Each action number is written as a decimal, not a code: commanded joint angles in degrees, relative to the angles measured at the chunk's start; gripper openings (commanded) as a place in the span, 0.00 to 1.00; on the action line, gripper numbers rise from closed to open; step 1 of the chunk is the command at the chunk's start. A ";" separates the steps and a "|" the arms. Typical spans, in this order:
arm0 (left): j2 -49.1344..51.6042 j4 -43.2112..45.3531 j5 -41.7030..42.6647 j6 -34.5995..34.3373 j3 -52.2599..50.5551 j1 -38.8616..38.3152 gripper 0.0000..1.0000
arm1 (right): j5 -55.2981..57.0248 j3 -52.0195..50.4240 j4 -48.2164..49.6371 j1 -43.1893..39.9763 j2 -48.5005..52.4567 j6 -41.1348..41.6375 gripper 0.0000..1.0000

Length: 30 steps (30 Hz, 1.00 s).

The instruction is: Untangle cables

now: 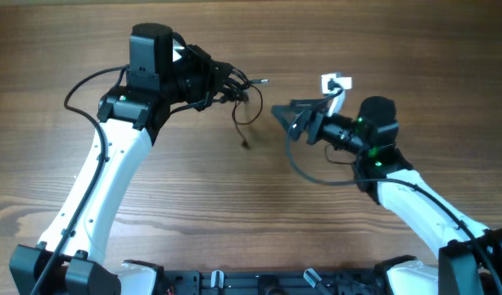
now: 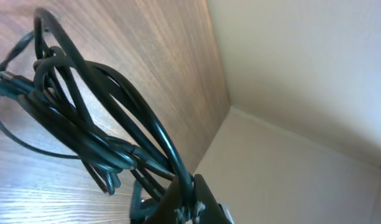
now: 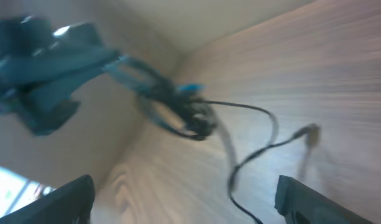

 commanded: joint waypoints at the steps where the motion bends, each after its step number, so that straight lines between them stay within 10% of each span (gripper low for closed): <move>1: -1.16 -2.19 -0.66 -7.96 0.85 0.15 0.04 | -1.14 0.15 0.52 5.11 -0.90 -0.04 0.97; 10: -1.16 -8.24 11.23 -16.72 0.85 0.09 0.04 | 30.23 0.17 0.61 16.76 3.13 -14.73 1.00; 18: -1.16 -12.90 14.64 -16.83 0.85 -1.40 0.04 | 32.96 0.15 2.29 16.76 3.96 -14.80 0.93; 23: -1.16 -11.19 16.33 -16.81 0.85 -5.27 0.04 | 30.42 0.15 2.27 16.70 3.96 -15.06 0.69; 27: -1.16 -11.26 16.24 -16.74 0.85 -7.21 0.09 | 30.69 0.17 3.39 15.58 3.87 -13.00 0.04; 30: -1.16 -10.88 10.71 -8.63 0.85 -6.78 0.44 | 21.03 0.17 2.80 13.55 2.99 -3.19 0.04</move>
